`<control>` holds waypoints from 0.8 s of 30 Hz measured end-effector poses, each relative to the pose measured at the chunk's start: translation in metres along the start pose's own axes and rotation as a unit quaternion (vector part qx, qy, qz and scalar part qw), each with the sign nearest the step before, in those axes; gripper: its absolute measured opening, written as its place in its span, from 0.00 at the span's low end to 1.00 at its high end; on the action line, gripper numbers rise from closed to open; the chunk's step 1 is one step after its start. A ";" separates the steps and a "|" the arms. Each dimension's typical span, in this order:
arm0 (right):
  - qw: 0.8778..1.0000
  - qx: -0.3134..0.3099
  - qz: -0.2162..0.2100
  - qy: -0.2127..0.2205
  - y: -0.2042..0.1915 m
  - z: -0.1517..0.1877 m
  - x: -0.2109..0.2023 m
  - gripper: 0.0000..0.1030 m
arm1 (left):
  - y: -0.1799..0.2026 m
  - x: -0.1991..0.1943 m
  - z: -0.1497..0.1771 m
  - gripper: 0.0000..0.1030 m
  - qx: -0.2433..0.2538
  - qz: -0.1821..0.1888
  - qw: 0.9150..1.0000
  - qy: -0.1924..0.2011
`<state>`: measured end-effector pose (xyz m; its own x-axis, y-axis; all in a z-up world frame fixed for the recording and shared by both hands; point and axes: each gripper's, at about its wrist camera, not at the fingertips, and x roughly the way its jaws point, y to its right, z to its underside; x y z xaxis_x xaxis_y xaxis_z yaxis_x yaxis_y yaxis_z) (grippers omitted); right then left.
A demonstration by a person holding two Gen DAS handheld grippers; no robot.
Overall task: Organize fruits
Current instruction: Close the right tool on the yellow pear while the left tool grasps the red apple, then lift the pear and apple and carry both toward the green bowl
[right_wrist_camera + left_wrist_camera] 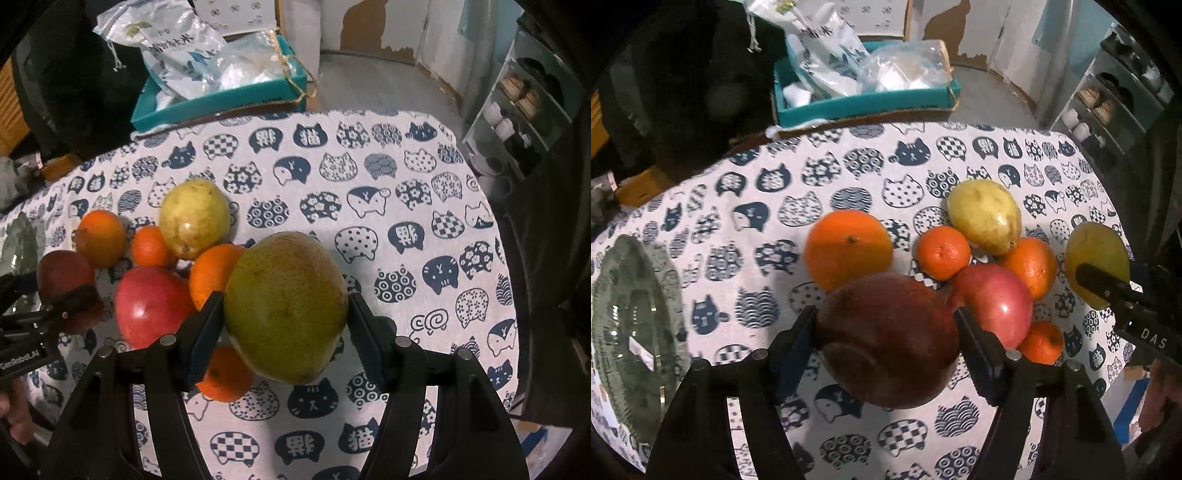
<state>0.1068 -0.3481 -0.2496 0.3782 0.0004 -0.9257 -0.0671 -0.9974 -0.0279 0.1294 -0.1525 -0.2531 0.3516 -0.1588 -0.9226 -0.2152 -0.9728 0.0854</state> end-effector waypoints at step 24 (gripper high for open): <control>0.993 -0.032 -0.020 0.116 -0.039 -0.008 -0.093 0.64 | -0.031 -0.113 0.005 0.73 -0.004 -0.023 0.993 0.117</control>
<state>0.0813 -0.3101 -0.1596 0.5817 0.0300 -0.8129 0.0074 -0.9995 -0.0316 0.0920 -0.1034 -0.1535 0.5632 -0.1477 -0.8130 -0.1865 -0.9812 0.0490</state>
